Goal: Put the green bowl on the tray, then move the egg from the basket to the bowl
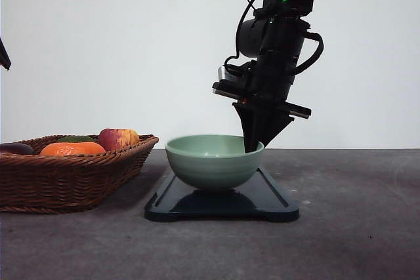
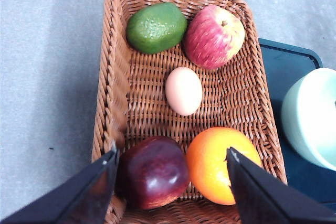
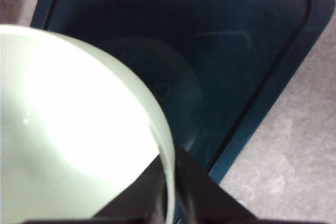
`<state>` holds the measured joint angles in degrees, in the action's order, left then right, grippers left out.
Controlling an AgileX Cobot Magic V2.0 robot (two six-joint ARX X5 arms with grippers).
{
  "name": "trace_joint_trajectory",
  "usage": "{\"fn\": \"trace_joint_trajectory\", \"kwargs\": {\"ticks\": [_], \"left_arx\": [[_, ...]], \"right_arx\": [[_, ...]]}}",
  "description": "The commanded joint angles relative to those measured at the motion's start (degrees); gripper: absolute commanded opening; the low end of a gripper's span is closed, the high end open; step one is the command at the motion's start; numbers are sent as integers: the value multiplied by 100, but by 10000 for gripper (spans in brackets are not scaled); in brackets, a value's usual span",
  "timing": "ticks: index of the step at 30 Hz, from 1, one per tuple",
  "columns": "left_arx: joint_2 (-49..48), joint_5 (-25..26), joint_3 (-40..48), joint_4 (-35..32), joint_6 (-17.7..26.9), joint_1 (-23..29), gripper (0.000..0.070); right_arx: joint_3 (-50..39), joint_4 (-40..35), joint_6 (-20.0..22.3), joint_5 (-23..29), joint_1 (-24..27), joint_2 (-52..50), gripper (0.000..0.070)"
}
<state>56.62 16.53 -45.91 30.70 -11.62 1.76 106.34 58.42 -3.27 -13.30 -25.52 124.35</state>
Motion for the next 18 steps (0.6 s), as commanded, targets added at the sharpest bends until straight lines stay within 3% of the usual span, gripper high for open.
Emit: {"fn": "trace_joint_trajectory", "kwargs": {"ticks": [1, 8, 14, 18], "left_arx": [[31, 24, -129, -23, 20, 9, 414], [31, 24, -129, -5, 20, 9, 414], [31, 24, -129, 21, 20, 9, 414], [31, 24, -129, 86, 26, 9, 415]], "right_arx": [[133, 1, -41, 2, -61, 234, 42], [136, 31, -109, 17, -96, 183, 226], [136, -17, -76, 114, -95, -219, 238], [93, -106, -72, 617, -120, -607, 238]]}}
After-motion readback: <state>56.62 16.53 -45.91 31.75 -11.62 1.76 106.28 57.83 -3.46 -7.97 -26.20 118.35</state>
